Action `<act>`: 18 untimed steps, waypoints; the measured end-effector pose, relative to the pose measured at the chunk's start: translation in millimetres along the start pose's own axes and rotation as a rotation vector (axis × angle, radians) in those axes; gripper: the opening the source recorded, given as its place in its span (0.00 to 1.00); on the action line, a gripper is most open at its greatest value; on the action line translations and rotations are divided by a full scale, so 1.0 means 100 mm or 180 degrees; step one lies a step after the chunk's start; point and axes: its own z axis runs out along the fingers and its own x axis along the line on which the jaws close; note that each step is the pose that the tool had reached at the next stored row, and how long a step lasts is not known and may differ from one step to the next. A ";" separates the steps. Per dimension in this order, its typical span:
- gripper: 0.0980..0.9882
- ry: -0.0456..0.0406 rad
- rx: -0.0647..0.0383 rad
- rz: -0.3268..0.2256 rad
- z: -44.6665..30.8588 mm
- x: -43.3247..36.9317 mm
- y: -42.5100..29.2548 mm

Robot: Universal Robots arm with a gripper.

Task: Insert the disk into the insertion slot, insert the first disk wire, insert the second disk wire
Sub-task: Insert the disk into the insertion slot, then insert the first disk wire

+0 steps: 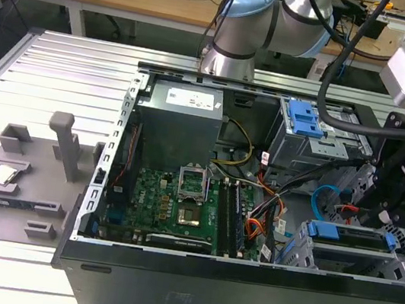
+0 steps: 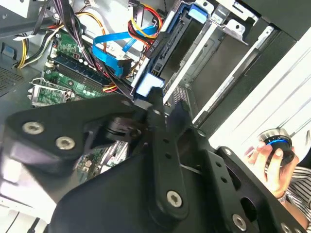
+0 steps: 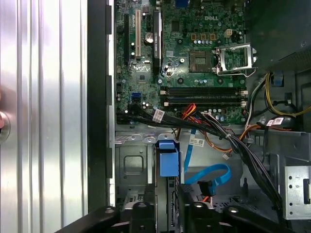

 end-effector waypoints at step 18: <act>0.01 0.0000 -0.0008 0.0000 0.006 -0.005 -0.110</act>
